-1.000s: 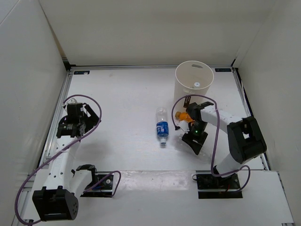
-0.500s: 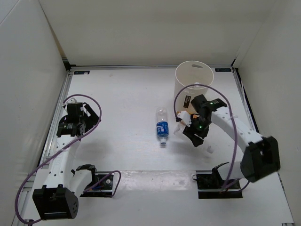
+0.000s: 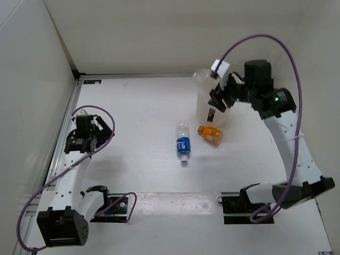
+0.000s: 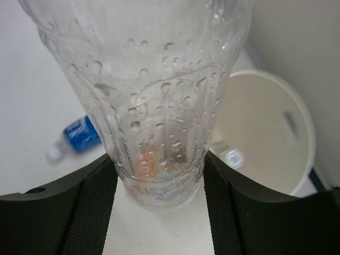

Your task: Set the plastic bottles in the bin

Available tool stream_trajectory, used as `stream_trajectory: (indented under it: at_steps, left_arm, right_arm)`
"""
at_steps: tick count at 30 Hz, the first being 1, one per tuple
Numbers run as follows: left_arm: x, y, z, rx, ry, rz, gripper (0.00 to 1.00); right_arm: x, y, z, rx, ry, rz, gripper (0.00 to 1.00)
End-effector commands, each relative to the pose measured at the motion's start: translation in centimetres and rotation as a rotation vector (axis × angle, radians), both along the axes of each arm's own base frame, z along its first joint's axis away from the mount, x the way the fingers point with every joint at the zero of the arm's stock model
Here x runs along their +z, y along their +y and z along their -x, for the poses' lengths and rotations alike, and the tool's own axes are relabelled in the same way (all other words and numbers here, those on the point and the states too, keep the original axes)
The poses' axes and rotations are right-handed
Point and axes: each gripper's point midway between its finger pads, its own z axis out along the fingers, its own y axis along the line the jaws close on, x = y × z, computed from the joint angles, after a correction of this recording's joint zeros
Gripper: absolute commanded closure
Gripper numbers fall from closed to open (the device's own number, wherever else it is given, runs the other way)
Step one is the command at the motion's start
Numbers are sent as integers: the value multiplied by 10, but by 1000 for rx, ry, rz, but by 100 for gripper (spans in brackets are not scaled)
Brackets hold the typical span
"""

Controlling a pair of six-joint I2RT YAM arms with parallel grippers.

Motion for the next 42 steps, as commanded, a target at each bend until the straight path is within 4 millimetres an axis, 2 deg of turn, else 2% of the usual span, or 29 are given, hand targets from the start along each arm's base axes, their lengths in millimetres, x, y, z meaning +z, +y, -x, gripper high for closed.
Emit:
stream_trajectory:
  at_steps: [1, 2, 4, 5, 6, 7, 8, 10, 11, 15, 16, 18, 19, 20, 22, 23, 24, 27, 28, 30, 31, 33, 35, 36, 37, 39, 40, 41, 42]
  left_arm:
    - [12, -3, -10, -22, -51, 15, 0]
    - [12, -4, -11, -27, -51, 11, 0]
    - [15, -3, -14, -26, -64, 12, 0]
    - [15, -4, -15, -28, -67, 16, 0]
    - [15, -8, -17, -41, -76, 30, 0]
    - [17, -9, -20, -45, -90, 32, 0]
    - [17, -13, -21, -65, -89, 54, 0]
    - [23, -18, -27, -86, -128, 65, 0]
    - [24, -25, -29, -116, -138, 94, 0]
    - [35, -41, -39, -199, -202, 136, 0]
    - [38, -43, -43, -211, -219, 142, 0]
    - [44, -56, -47, -267, -253, 170, 0]
    - [45, -64, -51, -299, -268, 197, 0]
    - [51, -72, -55, -317, -297, 232, 0]
    - [49, -80, -62, -341, -308, 267, 0]
    - [49, -94, -61, -343, -299, 322, 0]
    - [39, -97, -64, -334, -270, 343, 0]
    - [41, -111, -73, -349, -279, 405, 0]
    - [33, -117, -76, -367, -251, 412, 0]
    - [41, -131, -78, -421, -251, 409, 0]
    - [33, -134, -81, -429, -226, 401, 0]
    - [43, -143, -86, -467, -234, 392, 0]
    - [48, -153, -92, -488, -232, 405, 0]
    - [49, -158, -96, -501, -238, 406, 0]
    - [61, -168, -99, -528, -262, 415, 0]
    - [61, -185, -105, -570, -264, 424, 0]
    - [69, -205, -107, -622, -274, 422, 0]
    - [61, -214, -109, -642, -246, 423, 0]
    - [67, -221, -112, -664, -252, 418, 0]
  right_arm:
    - [64, 7, -39, -69, -94, -168, 100]
    - [75, 6, -58, -112, -142, -186, 100]
    - [87, 3, -77, -173, -176, -219, 100]
    - [84, 1, -90, -214, -172, -223, 100]
    - [99, 0, -99, -222, -224, -253, 100]
    - [99, -2, -104, -245, -211, -270, 100]
    - [94, -3, -117, -280, -206, -265, 100]
    - [86, -6, -127, -333, -181, -265, 100]
    - [72, -9, -137, -360, -152, -253, 100]
    - [41, -26, -156, -451, -40, -267, 100]
    - [36, -26, -154, -453, -18, -263, 100]
    - [26, -31, -158, -469, 7, -255, 91]
    - [24, -29, -157, -463, 16, -254, 82]
    - [21, -31, -158, -465, 25, -254, 58]
    - [21, -33, -157, -452, 48, -264, 47]
    - [21, -30, -154, -451, 66, -273, 39]
    - [29, -32, -154, -452, 54, -282, 35]
    - [31, -32, -147, -449, 62, -279, 22]
    - [34, -32, -143, -448, 63, -282, 21]
    - [39, -33, -137, -456, 59, -288, 10]
    - [39, -35, -136, -470, 60, -286, 10]
    - [39, -44, -139, -534, 55, -298, 10]
    - [51, -55, -134, -567, 20, -347, 10]
    - [68, -59, -130, -565, -37, -379, 10]
    - [64, -68, -125, -582, -46, -383, 10]
    - [76, -71, -121, -553, -154, -399, 10]
    - [58, -74, -117, -550, -153, -381, 10]
    - [60, -77, -105, -539, -180, -365, 10]
    - [56, -78, -106, -529, -205, -363, 10]
